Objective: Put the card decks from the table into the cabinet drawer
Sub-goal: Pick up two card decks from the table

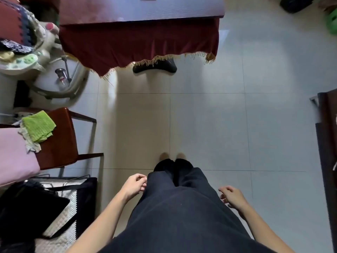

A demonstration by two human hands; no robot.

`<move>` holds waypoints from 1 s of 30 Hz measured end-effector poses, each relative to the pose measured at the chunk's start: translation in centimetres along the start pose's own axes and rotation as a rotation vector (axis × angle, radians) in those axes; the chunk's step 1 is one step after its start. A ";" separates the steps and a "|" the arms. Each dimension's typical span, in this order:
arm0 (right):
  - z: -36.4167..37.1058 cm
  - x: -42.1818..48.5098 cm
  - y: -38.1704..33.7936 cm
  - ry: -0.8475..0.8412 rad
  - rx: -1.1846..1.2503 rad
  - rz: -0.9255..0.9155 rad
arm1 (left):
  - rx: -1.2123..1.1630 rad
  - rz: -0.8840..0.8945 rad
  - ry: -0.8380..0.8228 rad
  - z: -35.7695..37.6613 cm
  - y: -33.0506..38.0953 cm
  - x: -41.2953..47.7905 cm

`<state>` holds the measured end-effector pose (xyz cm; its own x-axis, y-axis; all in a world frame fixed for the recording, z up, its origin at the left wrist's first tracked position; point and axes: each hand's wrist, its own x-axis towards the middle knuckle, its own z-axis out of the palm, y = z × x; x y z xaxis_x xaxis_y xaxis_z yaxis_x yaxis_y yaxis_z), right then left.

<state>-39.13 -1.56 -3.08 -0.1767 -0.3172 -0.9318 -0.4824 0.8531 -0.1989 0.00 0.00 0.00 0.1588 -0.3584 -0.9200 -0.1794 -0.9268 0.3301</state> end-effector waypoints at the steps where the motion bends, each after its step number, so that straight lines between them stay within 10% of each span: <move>1: -0.1 0.5 -0.2 -0.005 -0.021 -0.016 | -0.015 0.008 0.008 -0.1 0.1 -0.1; 16: -3.2 4.9 -22.7 0.063 -0.065 -0.283 | 0.088 -0.131 0.078 -6.5 3.0 3.4; 30: -5.3 6.5 -30.6 0.110 0.034 -0.065 | 0.105 0.222 0.039 -15.7 32.9 14.3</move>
<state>-30.10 -31.92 -1.46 -0.2399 -0.4138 -0.8782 -0.4668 0.8424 -0.2694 11.59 -37.33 1.02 0.1407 -0.5580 -0.8178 -0.3137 -0.8086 0.4978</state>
